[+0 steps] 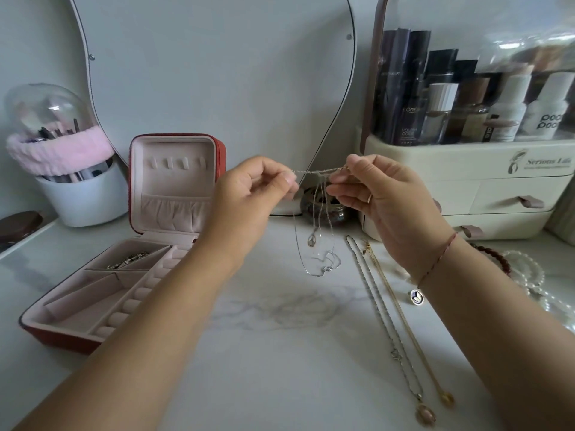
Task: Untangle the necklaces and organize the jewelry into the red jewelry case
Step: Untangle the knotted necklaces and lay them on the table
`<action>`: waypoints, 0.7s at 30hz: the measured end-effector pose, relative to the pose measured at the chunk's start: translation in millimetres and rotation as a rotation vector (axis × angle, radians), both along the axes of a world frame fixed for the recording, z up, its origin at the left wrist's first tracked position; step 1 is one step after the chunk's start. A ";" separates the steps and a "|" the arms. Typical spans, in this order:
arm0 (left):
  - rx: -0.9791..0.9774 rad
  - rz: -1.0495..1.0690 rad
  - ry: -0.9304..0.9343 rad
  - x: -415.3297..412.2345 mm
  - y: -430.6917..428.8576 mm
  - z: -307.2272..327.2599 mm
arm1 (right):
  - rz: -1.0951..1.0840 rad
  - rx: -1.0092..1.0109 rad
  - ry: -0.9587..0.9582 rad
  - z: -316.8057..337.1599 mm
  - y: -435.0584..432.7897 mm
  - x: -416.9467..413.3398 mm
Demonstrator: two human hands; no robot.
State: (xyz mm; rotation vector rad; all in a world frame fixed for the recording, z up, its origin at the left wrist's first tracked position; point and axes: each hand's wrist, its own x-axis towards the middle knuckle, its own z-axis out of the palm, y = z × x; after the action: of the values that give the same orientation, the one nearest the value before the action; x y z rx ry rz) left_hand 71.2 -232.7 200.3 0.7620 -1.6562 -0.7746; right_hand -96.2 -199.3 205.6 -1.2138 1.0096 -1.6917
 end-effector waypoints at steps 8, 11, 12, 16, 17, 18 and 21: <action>0.598 -0.394 0.523 2.3 0.3 12.2 | 0.046 0.036 -0.124 2.3 1.1 -2.3; 0.690 -0.482 0.556 4.0 0.7 12.1 | 0.062 0.033 -0.097 1.3 0.7 -2.9; 0.704 -0.497 0.554 4.0 0.5 11.1 | 0.066 0.034 -0.084 0.7 0.5 -2.5; 0.729 -0.515 0.514 3.6 -1.7 7.9 | 0.092 0.035 -0.063 -0.6 -0.3 -1.1; 0.742 -0.527 0.508 3.9 -2.3 7.7 | 0.099 0.034 -0.061 -1.0 -0.5 -1.4; 0.757 -0.541 0.505 4.4 -2.8 7.5 | 0.106 0.035 -0.058 -1.3 -0.7 -1.7; 0.783 -0.549 0.488 3.9 -2.3 7.6 | 0.137 0.037 -0.050 -2.2 -0.8 -1.7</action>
State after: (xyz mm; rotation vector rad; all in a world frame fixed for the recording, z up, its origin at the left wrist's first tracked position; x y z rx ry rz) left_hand 75.0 -234.9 207.9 0.5549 -1.0875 -1.8972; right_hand -97.9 -200.1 203.4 -1.1837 0.9026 -1.5827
